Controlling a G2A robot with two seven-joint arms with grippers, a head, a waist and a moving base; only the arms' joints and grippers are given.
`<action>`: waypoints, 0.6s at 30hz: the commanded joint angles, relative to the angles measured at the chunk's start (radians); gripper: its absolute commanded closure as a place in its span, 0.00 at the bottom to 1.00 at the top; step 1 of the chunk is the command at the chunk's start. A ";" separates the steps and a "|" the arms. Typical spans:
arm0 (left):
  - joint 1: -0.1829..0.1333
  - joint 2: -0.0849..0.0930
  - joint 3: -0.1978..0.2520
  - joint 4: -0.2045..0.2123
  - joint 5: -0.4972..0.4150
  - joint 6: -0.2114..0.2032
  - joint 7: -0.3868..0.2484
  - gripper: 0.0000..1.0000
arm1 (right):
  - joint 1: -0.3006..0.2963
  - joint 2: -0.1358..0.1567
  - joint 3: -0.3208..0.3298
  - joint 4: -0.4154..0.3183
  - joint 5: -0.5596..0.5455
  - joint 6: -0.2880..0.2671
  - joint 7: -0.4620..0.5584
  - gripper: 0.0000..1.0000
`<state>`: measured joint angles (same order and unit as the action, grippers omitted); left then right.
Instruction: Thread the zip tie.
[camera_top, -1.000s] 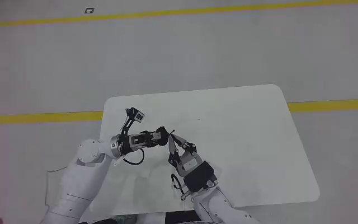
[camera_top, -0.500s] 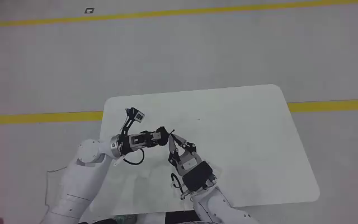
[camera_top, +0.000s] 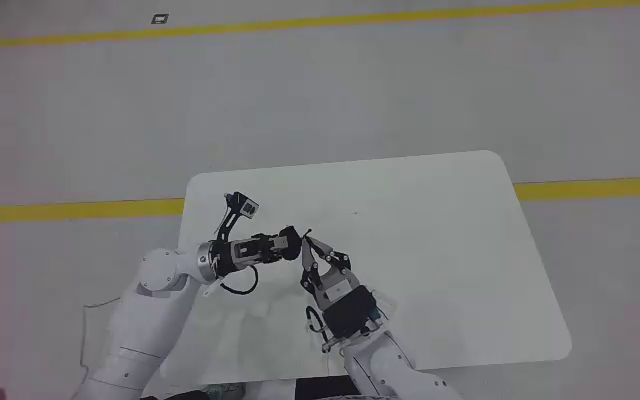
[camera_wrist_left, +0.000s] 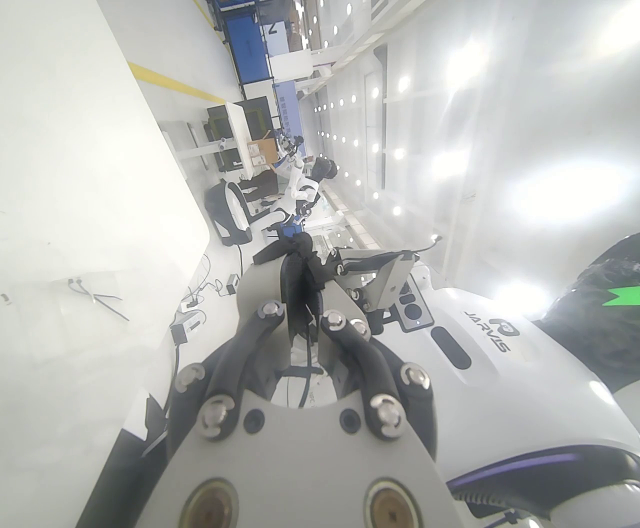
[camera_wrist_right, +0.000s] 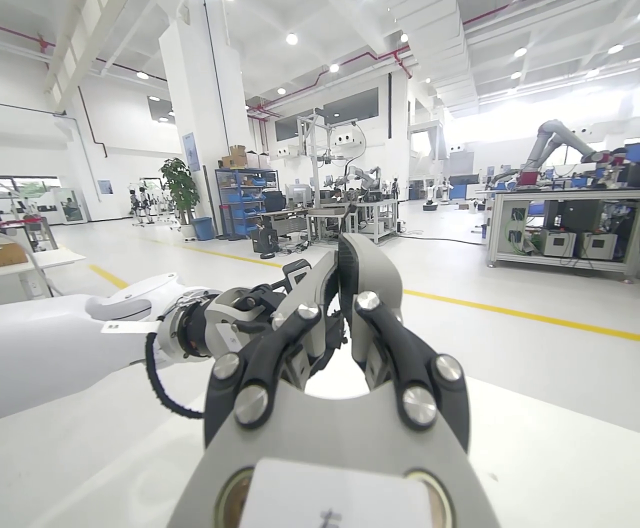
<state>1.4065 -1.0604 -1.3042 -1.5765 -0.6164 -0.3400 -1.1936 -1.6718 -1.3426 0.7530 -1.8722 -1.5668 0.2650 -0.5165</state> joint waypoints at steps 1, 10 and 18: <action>0.000 0.000 0.000 0.000 0.000 0.000 0.000 1.00 | 0.000 -0.001 0.000 0.002 -0.002 0.002 0.002 1.00; 0.000 0.000 0.000 0.000 0.000 0.000 0.000 1.00 | 0.001 -0.003 0.002 0.008 -0.003 0.005 0.003 1.00; 0.000 0.000 0.000 0.000 0.000 0.000 0.000 1.00 | -0.008 -0.004 0.009 0.007 0.004 0.005 -0.003 1.00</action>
<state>1.4065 -1.0604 -1.3042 -1.5765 -0.6164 -0.3400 -1.1936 -1.6781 -1.3464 0.7611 -1.8654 -1.5651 0.2719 -0.5194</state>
